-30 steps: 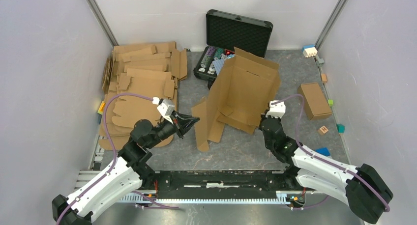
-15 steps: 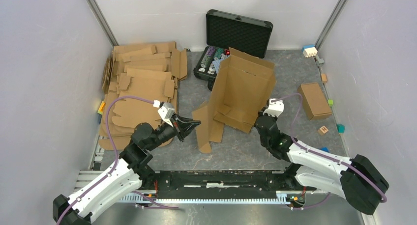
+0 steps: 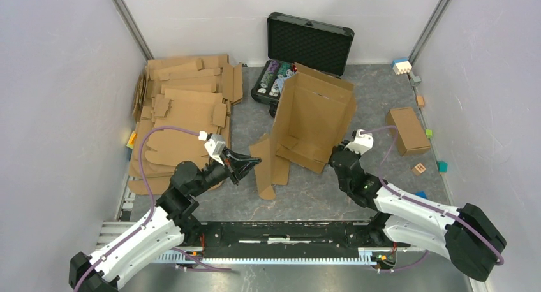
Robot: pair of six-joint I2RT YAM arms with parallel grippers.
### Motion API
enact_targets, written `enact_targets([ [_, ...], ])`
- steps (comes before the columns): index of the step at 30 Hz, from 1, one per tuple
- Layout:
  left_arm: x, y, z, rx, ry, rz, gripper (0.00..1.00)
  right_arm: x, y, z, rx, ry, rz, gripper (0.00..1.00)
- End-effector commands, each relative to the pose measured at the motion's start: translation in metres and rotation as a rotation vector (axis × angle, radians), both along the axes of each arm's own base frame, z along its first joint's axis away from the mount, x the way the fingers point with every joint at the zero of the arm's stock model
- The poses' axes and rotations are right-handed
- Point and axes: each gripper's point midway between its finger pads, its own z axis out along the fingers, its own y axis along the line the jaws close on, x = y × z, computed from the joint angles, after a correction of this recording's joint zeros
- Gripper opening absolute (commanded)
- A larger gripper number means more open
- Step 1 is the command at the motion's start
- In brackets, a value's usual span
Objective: Fold the paper box
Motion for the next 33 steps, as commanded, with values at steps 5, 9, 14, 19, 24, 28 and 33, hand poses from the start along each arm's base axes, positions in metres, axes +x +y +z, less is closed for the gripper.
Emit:
enact_targets([
  [5, -0.009, -0.001, 0.000, -0.024, 0.047, -0.027, 0.02, 0.002, 0.009, 0.006, -0.061, 0.016, 0.054, 0.22],
  [9, -0.010, 0.000, 0.002, -0.019, 0.043, -0.027, 0.02, 0.003, 0.012, 0.004, -0.232, 0.018, 0.174, 0.28],
  [14, -0.012, -0.001, 0.000, -0.011, 0.051, -0.037, 0.02, 0.002, 0.007, 0.001, -0.229, 0.001, 0.153, 0.32],
  [19, -0.011, 0.001, 0.003, -0.010, 0.043, -0.027, 0.02, 0.009, 0.019, 0.013, -0.205, -0.042, 0.184, 0.44],
  [24, -0.009, 0.004, 0.006, 0.014, 0.034, -0.008, 0.02, 0.007, 0.028, 0.011, -0.302, -0.043, 0.295, 0.55],
  [28, -0.010, 0.003, 0.004, 0.023, 0.042, -0.016, 0.02, -0.001, 0.033, 0.001, -0.319, -0.039, 0.378, 0.65],
  [33, -0.011, 0.003, 0.004, 0.021, 0.042, -0.021, 0.02, -0.008, 0.044, -0.009, -0.354, -0.017, 0.488, 0.81],
])
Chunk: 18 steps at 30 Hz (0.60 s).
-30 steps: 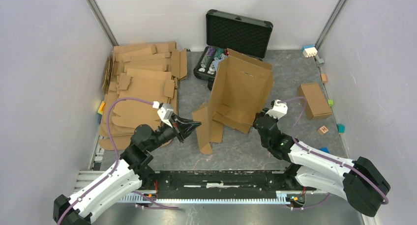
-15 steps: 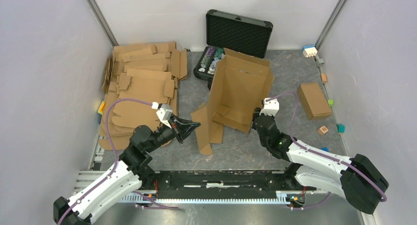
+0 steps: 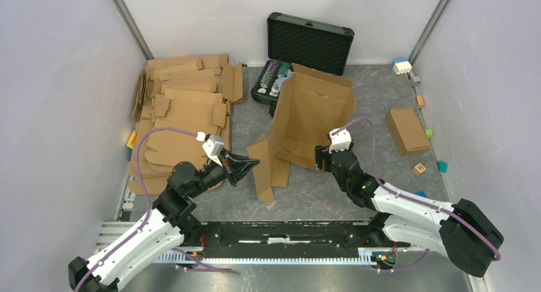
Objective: Fold the paper box
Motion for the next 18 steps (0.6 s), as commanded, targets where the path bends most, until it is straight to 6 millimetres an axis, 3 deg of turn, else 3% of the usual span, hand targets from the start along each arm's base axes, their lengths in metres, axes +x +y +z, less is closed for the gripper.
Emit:
enact_targets([
  [1, -0.006, -0.002, 0.003, 0.007, 0.022, -0.025, 0.02, -0.006, 0.020, -0.002, -0.031, 0.005, 0.150, 0.83],
  [9, -0.006, -0.003, 0.004, 0.007, 0.027, -0.030, 0.02, -0.013, 0.036, -0.023, -0.132, 0.085, 0.295, 0.90],
  [13, -0.005, -0.003, 0.004, 0.008, 0.025, -0.028, 0.02, -0.012, 0.031, -0.024, -0.134, 0.084, 0.259, 0.96],
  [18, -0.005, -0.003, 0.003, 0.010, 0.028, -0.029, 0.02, -0.017, 0.039, -0.022, -0.123, 0.066, 0.336, 0.98],
])
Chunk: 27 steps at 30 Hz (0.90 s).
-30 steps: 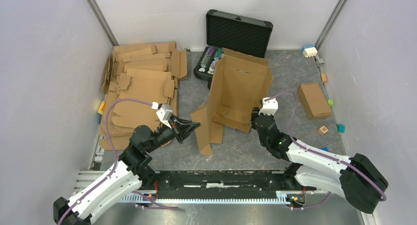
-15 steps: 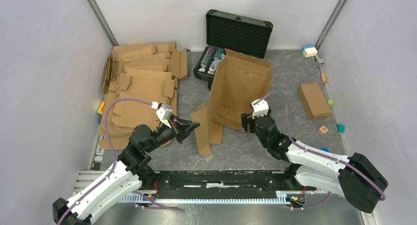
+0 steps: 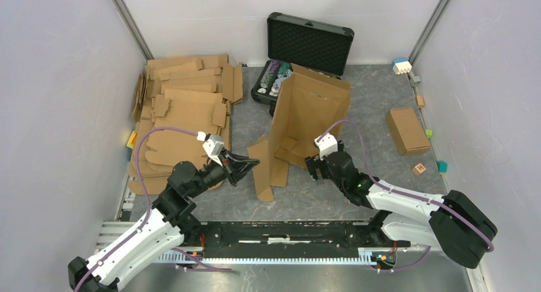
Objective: Fold the paper box
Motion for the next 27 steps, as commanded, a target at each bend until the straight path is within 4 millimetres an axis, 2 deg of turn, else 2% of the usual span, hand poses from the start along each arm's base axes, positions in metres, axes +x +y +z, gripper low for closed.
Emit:
enact_targets([
  [1, -0.005, -0.004, 0.003, 0.004, 0.021, -0.030, 0.02, 0.001, 0.019, 0.018, 0.054, -0.042, 0.086, 0.98],
  [11, -0.006, -0.004, 0.003, 0.002, 0.023, -0.033, 0.02, -0.008, 0.038, 0.016, 0.072, -0.015, 0.209, 0.98],
  [19, -0.006, -0.003, 0.004, 0.002, 0.020, -0.032, 0.02, -0.006, 0.037, 0.023, 0.134, -0.022, 0.188, 0.98],
  [27, -0.006, -0.004, 0.005, 0.002, 0.021, -0.035, 0.02, 0.008, 0.031, 0.021, 0.047, -0.049, 0.168, 0.98],
])
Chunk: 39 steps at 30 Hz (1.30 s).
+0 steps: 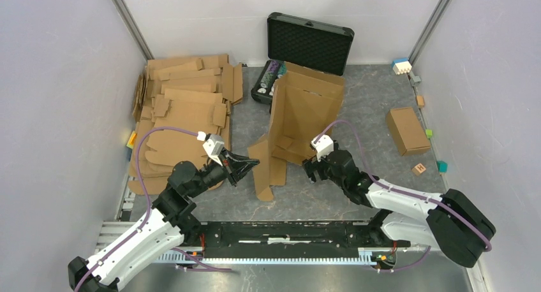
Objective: Fold the paper box
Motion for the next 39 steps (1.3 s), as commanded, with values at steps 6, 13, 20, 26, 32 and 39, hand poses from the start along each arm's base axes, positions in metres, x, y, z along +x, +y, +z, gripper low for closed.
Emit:
enact_targets([
  [6, -0.007, -0.005, 0.007, -0.001, 0.016, -0.043, 0.02, 0.018, 0.009, 0.018, -0.037, -0.097, 0.041, 0.98],
  [13, -0.008, -0.005, 0.007, -0.001, 0.018, -0.047, 0.02, 0.030, -0.001, 0.021, -0.050, -0.123, -0.058, 0.82],
  [20, -0.008, -0.006, 0.005, 0.004, 0.024, -0.055, 0.02, 0.043, -0.007, 0.028, 0.001, -0.147, -0.171, 0.64],
  [26, -0.008, -0.006, 0.007, 0.009, 0.023, -0.052, 0.02, 0.044, -0.007, 0.033, 0.017, -0.151, -0.124, 0.86],
  [32, -0.006, -0.006, 0.007, 0.027, 0.019, -0.046, 0.02, 0.039, -0.013, 0.055, 0.162, -0.164, -0.096, 0.96],
  [39, -0.006, -0.005, 0.005, 0.038, 0.019, -0.045, 0.02, 0.073, -0.048, 0.086, 0.281, -0.193, -0.220, 0.95],
])
